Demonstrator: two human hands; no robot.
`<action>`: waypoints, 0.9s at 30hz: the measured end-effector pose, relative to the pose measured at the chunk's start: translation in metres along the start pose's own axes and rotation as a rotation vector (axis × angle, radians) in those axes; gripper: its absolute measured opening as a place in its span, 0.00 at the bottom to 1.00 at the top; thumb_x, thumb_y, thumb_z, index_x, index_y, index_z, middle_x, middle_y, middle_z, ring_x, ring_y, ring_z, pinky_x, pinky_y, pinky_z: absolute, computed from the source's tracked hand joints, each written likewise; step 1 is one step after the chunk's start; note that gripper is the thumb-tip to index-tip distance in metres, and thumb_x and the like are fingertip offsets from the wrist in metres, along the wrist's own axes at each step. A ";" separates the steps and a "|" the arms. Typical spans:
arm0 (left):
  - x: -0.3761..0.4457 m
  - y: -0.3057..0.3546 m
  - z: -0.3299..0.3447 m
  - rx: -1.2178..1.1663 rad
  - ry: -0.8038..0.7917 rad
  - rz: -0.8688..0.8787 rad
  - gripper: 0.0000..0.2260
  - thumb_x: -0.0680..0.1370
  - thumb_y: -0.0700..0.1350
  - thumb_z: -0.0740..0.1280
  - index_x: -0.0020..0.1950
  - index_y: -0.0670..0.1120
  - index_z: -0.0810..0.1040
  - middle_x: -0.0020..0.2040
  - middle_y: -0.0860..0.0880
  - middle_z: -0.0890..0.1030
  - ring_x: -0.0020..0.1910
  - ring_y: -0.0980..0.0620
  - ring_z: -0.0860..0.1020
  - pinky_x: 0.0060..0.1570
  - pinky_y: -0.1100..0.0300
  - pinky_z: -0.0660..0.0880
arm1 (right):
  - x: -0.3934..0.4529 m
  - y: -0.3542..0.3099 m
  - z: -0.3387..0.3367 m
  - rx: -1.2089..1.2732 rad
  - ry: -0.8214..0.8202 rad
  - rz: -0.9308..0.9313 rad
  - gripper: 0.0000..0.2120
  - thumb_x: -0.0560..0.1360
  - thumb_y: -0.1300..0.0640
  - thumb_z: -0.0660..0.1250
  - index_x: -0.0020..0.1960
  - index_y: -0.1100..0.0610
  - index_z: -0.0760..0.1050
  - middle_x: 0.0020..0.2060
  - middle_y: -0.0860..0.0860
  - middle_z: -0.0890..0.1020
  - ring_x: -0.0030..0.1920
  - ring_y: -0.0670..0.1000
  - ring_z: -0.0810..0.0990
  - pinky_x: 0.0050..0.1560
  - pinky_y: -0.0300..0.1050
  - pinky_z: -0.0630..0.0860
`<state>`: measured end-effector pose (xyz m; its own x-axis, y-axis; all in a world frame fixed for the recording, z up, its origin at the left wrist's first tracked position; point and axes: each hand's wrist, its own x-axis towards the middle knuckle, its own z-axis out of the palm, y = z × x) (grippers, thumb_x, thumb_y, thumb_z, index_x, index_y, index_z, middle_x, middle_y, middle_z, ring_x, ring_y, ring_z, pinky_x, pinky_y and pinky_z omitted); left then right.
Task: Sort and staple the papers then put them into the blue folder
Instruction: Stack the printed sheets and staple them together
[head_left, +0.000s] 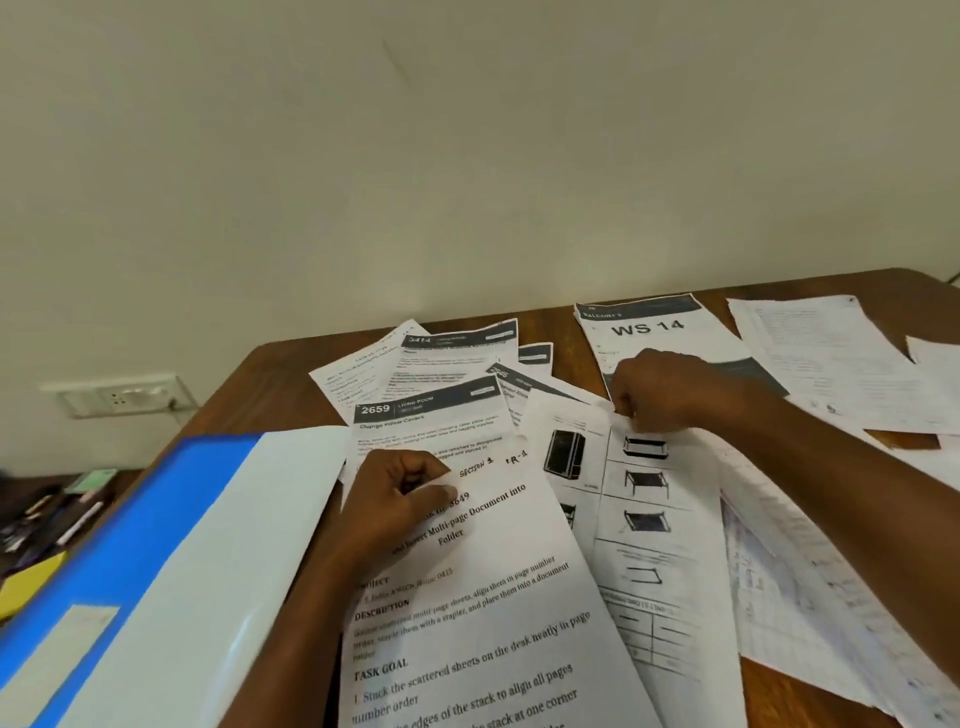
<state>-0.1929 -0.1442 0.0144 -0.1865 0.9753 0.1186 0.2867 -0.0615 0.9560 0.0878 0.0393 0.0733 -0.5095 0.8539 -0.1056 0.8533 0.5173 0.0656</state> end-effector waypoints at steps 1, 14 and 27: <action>-0.001 0.000 0.000 0.001 -0.005 -0.002 0.01 0.71 0.37 0.77 0.40 0.41 0.86 0.39 0.37 0.86 0.35 0.48 0.82 0.38 0.58 0.77 | 0.003 -0.006 0.000 0.008 0.010 0.007 0.09 0.73 0.58 0.75 0.52 0.49 0.80 0.50 0.50 0.82 0.47 0.51 0.81 0.49 0.48 0.82; -0.002 -0.002 -0.003 -0.027 -0.080 0.004 0.06 0.71 0.36 0.75 0.35 0.45 0.84 0.33 0.46 0.84 0.30 0.55 0.80 0.33 0.65 0.74 | 0.053 -0.116 0.037 1.014 0.155 0.197 0.16 0.68 0.54 0.84 0.37 0.59 0.78 0.31 0.50 0.80 0.33 0.50 0.78 0.40 0.48 0.75; -0.001 0.007 0.002 -0.062 0.034 0.120 0.03 0.69 0.38 0.73 0.35 0.44 0.84 0.34 0.44 0.85 0.32 0.53 0.82 0.34 0.62 0.76 | 0.049 -0.101 0.027 1.665 0.313 0.261 0.08 0.77 0.55 0.77 0.43 0.58 0.81 0.31 0.54 0.81 0.26 0.44 0.74 0.24 0.35 0.69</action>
<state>-0.1888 -0.1447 0.0201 -0.1867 0.9523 0.2414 0.2501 -0.1916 0.9491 -0.0203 0.0277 0.0345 -0.1762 0.9823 -0.0637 -0.0066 -0.0659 -0.9978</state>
